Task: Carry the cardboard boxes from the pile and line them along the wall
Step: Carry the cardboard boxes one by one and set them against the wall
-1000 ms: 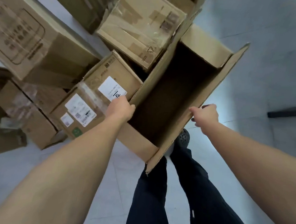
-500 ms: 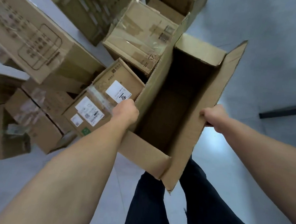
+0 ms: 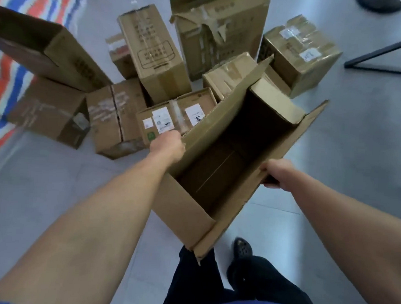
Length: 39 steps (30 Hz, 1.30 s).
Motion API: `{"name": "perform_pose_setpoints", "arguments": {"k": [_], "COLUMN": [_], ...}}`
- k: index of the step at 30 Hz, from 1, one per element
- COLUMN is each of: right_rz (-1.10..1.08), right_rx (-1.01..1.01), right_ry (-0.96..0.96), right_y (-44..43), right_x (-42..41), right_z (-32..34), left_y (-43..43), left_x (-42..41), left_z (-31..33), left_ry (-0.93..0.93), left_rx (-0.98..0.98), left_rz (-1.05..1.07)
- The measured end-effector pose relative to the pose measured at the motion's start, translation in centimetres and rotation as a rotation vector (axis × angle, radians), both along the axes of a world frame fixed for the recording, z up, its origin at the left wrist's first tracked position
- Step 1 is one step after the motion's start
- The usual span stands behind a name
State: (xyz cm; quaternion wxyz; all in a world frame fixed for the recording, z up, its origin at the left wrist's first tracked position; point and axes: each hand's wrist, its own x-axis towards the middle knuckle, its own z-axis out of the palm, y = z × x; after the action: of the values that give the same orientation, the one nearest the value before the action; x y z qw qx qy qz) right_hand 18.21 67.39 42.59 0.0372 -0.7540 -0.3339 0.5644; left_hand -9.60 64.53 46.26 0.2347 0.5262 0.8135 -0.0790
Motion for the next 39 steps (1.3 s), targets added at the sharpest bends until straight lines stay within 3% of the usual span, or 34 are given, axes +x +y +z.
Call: {"name": "perform_pose_setpoints", "arguments": {"k": [8, 16, 22, 26, 39], "right_rz": [0.377, 0.674, 0.942, 0.998, 1.525], "right_rx": [-0.006, 0.097, 0.196, 0.227, 0.275], "right_ry": [-0.009, 0.032, 0.095, 0.221, 0.39], "right_y": [-8.6, -21.5, -38.3, -50.7, -83.8], "right_x": [-1.8, -11.9, -21.8, -28.5, -47.9], "right_z": [6.9, 10.4, 12.6, 14.1, 19.2], "left_y": [-16.4, -39.1, -63.4, -78.7, -111.5], "left_x": [-0.9, -6.4, -8.2, -7.9, -8.6], "left_z": [5.4, 10.1, 12.4, 14.3, 17.6], "left_ry": [-0.025, 0.065, 0.048, 0.037, 0.212], "left_rx": [0.046, 0.083, 0.221, 0.302, 0.511], "left_rz": [0.284, 0.512, 0.819, 1.042, 1.691]}}
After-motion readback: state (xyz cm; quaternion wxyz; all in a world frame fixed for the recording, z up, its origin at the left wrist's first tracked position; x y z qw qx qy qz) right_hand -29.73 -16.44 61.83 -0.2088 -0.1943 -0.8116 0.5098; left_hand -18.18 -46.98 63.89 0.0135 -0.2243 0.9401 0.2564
